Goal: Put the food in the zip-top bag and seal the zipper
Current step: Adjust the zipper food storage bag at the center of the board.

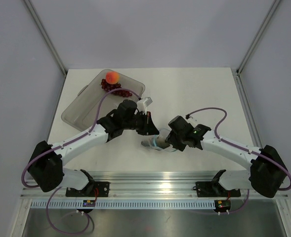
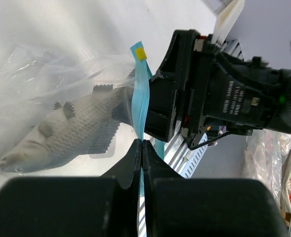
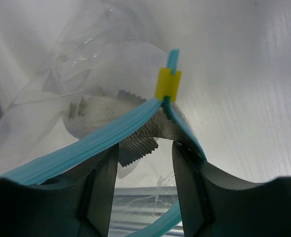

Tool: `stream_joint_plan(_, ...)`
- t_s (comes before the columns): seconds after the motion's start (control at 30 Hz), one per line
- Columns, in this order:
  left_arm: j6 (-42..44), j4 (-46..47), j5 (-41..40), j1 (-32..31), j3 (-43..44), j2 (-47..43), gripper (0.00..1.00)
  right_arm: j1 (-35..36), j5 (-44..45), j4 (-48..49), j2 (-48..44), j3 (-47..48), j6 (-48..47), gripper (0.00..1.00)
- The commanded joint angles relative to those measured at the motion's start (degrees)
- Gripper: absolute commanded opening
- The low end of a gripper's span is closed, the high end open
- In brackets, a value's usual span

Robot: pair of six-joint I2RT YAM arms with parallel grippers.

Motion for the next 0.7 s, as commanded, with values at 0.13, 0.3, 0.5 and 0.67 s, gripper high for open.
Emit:
stream_joint_plan(0.13, -1.14, 5.87, -1.67, -0.30, 0.21, -2.70, 0.00, -0.25, 1.37, 7.06, -2.87, -3.64, 5.50, 0.55)
stream_joint_plan(0.3, -1.58, 6.31, -1.15, -0.57, 0.12, -2.35, 0.00, -0.25, 1.54, 11.29, -3.66, -6.71, 8.04, 0.55)
stream_joint_plan(0.5, -2.37, 7.28, -0.18, -0.57, -0.14, -2.08, 0.00, -0.25, 5.67, 17.61, -6.03, -12.77, 12.09, 0.53)
stream_joint_plan(0.67, -2.72, 7.89, 1.22, -0.57, 0.39, -1.73, 0.00, -0.25, 9.80, 24.82, -10.16, -19.11, 14.82, 0.50)
